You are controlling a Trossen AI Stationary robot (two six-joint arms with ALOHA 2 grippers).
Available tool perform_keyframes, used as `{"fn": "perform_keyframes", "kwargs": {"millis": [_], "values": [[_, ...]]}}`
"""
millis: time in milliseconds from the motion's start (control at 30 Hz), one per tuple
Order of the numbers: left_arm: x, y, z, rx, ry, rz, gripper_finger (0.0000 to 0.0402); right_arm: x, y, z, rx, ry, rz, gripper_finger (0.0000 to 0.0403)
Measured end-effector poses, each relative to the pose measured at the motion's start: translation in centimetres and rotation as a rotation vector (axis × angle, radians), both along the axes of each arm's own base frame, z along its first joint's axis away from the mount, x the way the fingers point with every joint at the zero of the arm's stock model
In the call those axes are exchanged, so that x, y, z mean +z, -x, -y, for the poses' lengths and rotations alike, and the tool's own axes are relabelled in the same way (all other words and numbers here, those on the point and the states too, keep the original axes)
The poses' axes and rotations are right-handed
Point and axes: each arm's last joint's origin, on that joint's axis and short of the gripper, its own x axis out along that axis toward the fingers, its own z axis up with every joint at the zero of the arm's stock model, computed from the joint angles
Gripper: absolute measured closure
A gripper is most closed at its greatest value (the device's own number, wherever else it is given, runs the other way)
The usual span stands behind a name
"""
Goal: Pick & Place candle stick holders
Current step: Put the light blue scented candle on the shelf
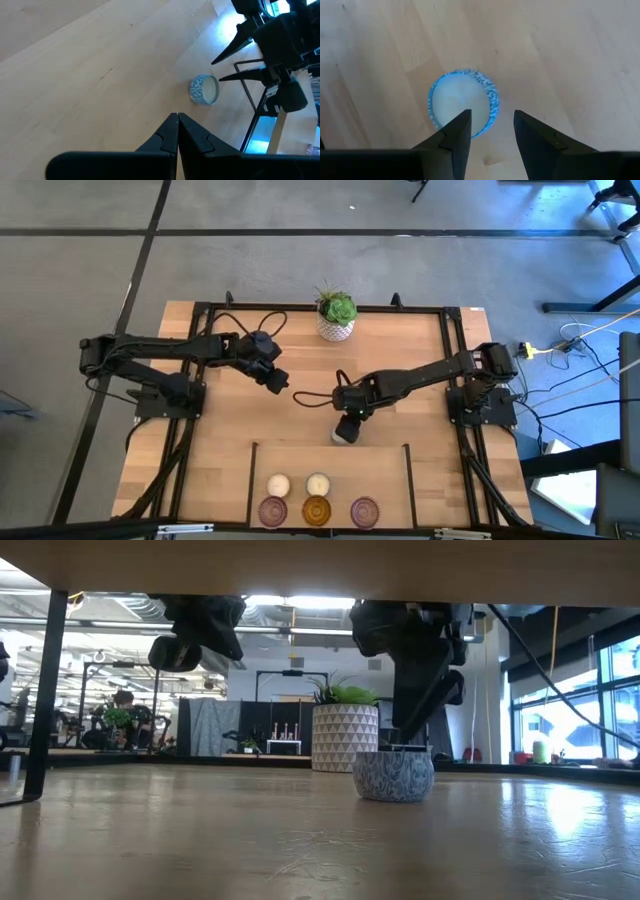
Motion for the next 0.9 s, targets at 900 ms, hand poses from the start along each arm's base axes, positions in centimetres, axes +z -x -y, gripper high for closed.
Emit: {"fn": "perform_keyframes", "kwargs": {"millis": [900], "values": [[0.0, -0.2, 1.1, -0.03, -0.008, -0.007, 0.04, -2.8, -0.9, -0.3, -0.009, 0.002, -0.049, 0.0294]]}}
